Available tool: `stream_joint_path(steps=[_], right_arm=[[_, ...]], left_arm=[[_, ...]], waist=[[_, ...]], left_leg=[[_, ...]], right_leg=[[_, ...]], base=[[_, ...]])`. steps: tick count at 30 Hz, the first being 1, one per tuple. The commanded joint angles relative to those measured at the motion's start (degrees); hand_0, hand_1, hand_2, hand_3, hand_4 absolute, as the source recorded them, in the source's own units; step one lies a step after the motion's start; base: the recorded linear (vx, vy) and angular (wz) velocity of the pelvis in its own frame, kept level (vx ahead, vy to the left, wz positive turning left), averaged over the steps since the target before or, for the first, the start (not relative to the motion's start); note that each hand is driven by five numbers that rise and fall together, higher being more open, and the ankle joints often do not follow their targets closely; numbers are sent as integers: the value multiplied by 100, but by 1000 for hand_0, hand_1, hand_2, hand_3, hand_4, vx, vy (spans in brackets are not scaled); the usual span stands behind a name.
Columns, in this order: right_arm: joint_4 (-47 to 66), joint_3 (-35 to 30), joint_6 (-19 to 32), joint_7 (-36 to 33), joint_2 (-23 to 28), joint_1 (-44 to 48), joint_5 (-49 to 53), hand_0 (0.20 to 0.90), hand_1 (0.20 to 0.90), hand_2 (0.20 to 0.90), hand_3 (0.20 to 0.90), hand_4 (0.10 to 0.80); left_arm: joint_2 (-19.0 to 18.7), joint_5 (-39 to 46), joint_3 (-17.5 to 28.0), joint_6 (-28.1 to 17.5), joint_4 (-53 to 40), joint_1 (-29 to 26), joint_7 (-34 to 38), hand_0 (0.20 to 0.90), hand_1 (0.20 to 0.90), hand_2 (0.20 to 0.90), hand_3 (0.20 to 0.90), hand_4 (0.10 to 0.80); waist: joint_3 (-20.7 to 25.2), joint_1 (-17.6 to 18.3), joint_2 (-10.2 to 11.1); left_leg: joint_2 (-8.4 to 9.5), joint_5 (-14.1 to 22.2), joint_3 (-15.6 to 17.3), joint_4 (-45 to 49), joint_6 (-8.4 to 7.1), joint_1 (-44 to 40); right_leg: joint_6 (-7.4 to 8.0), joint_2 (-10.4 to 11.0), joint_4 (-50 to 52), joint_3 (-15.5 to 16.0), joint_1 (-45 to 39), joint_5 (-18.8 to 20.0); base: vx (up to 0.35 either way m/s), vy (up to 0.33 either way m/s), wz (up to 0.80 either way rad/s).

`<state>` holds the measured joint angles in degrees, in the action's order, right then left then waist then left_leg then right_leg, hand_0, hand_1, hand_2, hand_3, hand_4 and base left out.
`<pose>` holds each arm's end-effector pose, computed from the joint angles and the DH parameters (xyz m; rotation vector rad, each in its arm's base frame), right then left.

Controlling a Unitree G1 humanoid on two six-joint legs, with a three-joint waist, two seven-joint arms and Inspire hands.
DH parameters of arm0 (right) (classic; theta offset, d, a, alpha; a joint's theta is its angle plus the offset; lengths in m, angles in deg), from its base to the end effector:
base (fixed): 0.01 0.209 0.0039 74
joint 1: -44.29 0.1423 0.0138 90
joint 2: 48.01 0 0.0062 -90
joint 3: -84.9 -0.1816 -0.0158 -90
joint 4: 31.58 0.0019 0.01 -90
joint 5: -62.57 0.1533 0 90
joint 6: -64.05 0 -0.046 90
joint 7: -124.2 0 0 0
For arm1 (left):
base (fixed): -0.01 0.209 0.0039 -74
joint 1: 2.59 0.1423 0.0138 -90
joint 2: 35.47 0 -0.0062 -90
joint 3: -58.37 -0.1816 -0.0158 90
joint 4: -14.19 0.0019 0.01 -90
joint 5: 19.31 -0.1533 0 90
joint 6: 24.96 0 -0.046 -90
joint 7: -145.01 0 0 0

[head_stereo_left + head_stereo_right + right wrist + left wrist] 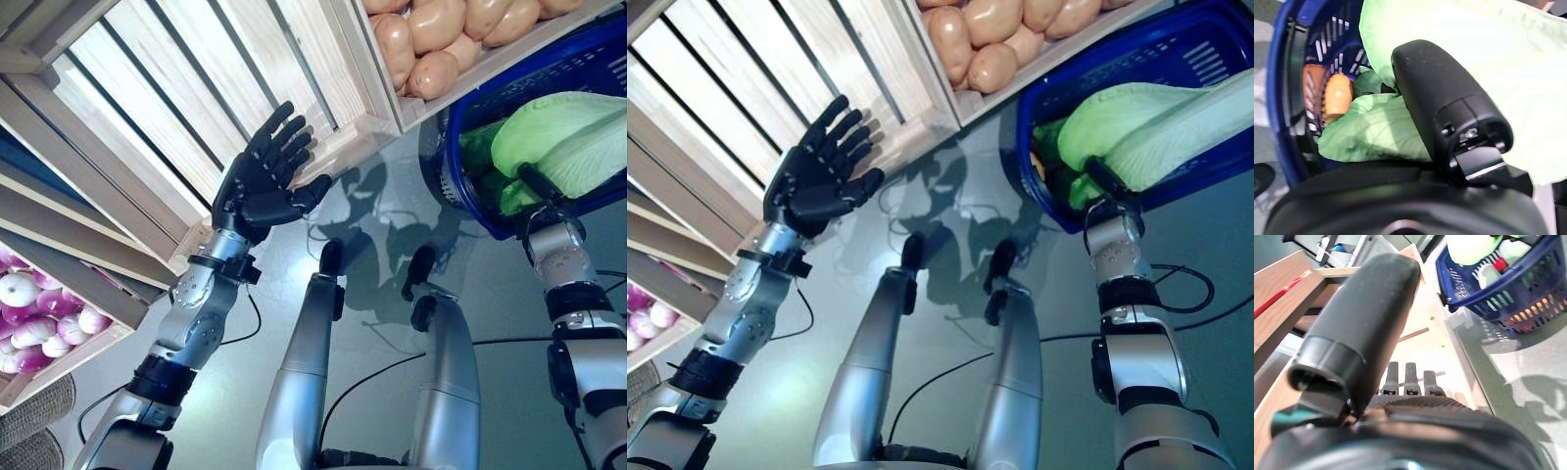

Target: Put vegetables into the basket

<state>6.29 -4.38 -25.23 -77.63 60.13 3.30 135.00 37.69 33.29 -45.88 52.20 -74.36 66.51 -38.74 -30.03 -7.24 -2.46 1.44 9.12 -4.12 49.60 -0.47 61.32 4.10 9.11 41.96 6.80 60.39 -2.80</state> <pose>0.3457 -0.2806 0.1603 0.7906 0.0084 -0.5794 0.2735 0.1886 0.1400 -0.3205 -0.3735 -0.3524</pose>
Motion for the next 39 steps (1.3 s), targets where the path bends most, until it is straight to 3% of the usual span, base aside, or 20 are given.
stream_joint_path(steps=[1,2,3,4,11,13,17,23,30,35,36,39], right_arm=[[277,-104,618,-231,837,72,-132,794,794,794,794,729],[269,-112,564,-186,885,92,-89,900,900,900,900,800],[260,-99,528,-202,888,59,-109,900,900,900,900,800],[254,-123,482,-218,949,88,-60,900,900,900,900,800],[132,-129,508,-305,982,38,111,900,900,900,900,800],[136,-152,466,-396,978,75,82,900,900,900,900,800],[130,-100,284,-545,967,73,31,900,900,900,900,800],[142,-94,451,-490,848,73,3,900,900,900,900,800],[1034,-199,1083,-385,233,-441,-771,900,900,900,900,800],[1983,-169,1351,-245,-249,-1260,-1814,900,900,900,900,800],[2612,-23,1246,-181,-473,-1677,-2265,900,900,900,900,800],[3299,178,1307,144,-828,-2299,-2410,900,900,900,900,800]], left_arm=[[-75,63,359,-526,-814,-33,-211,900,900,900,900,800],[-120,89,411,-471,-836,-44,-237,900,900,900,900,800],[-131,107,406,-462,-830,-10,-249,900,900,900,900,800],[-203,155,447,-451,-833,-37,-312,900,900,900,900,800],[-340,204,472,-332,-796,-19,-485,900,900,900,900,800],[-367,227,504,-290,-808,-51,-481,900,900,900,900,800],[-353,201,487,-284,-796,-24,-495,900,900,900,900,800],[-283,201,525,-310,-824,-7,-553,900,900,900,900,800],[-114,161,540,-224,-945,99,-636,900,900,900,900,800],[137,194,540,2,-982,318,-1103,900,900,900,900,800],[221,147,432,160,-1065,448,-1233,900,900,900,900,800],[335,153,338,393,-1112,625,-1483,900,900,900,900,800]], waist=[[23,-56,-117],[23,-66,-109],[23,-68,-104],[23,-74,-89],[23,-105,-37],[23,-106,-34],[23,-113,-40],[23,-109,-61],[23,-44,62],[23,50,192],[23,117,251],[127,228,341]], left_leg=[[202,-62,261,-796,26,-448],[186,-190,281,-863,35,-387],[198,-35,256,-830,16,-514],[163,-199,277,-930,40,-441],[152,-54,228,-1033,60,-720],[142,-190,251,-1062,75,-628],[142,-45,241,-992,80,-705],[111,-168,296,-1119,96,-762],[51,-228,388,-1548,71,-1508],[83,-393,423,-2145,47,-2421],[76,-468,470,-2419,31,-2883],[58,-601,551,-2973,-5,-3522]], right_leg=[[-100,-220,265,274,-526,-315],[-140,-208,176,331,-485,-208],[-96,-227,221,281,-600,-344],[-149,-204,105,352,-544,-204],[-127,-215,43,387,-805,-337],[-176,-199,-8,449,-727,-213],[-162,-189,73,412,-786,-344],[-213,-181,-27,464,-820,-268],[-187,-222,-372,477,-1511,-294],[-140,-233,-1016,494,-2460,-223],[-112,-245,-1363,485,-2937,-163],[-62,-291,-2035,431,-3579,-29]], base=[[27,-48,-1],[100,-44,-1],[-32,-56,-1],[94,-66,2],[21,-53,4],[-55,-17,-1],[15,-1,0],[-43,18,0],[-27,17,0],[-13,54,-4],[20,73,-9],[27,66,-11]])
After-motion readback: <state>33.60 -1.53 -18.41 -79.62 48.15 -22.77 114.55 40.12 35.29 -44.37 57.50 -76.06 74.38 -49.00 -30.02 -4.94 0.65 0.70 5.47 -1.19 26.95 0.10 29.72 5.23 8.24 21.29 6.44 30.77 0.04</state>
